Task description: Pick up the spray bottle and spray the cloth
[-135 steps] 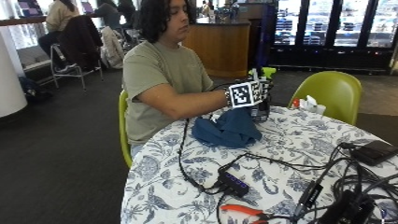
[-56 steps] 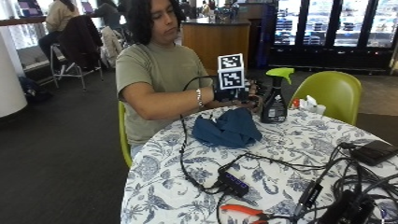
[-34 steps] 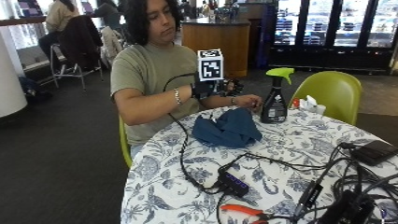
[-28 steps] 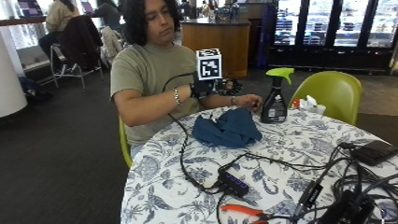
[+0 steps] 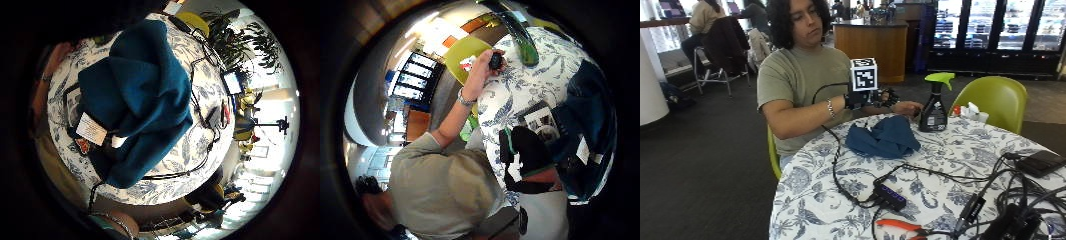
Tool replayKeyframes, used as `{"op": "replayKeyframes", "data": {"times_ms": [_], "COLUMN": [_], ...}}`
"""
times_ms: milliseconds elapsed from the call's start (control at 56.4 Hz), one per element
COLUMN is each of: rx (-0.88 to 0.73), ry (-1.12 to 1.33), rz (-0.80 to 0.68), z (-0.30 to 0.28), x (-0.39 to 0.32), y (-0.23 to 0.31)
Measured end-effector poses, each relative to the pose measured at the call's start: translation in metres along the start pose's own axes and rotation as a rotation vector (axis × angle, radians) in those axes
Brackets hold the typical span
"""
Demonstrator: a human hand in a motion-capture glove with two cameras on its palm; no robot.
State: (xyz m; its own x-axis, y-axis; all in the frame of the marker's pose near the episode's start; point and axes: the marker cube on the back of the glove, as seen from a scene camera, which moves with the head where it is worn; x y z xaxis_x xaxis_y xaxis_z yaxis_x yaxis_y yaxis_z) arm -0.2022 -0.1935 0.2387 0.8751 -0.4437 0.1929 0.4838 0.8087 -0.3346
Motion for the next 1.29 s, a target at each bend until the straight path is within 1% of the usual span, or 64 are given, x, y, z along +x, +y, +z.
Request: {"op": "replayKeyframes", "data": {"times_ms": [319,514,886,1294], "rx": [0.016,-0.012,0.021,0.012], "ry": [-0.002,-0.041,-0.039,-0.039], "rz": [-0.006,-0.01,0.004,-0.001], "z": [0.005,0.008,0.007,0.013], "x": [-0.005,-0.002,-0.009,-0.014], "y": [-0.001,0.003,0.003,0.004]}}
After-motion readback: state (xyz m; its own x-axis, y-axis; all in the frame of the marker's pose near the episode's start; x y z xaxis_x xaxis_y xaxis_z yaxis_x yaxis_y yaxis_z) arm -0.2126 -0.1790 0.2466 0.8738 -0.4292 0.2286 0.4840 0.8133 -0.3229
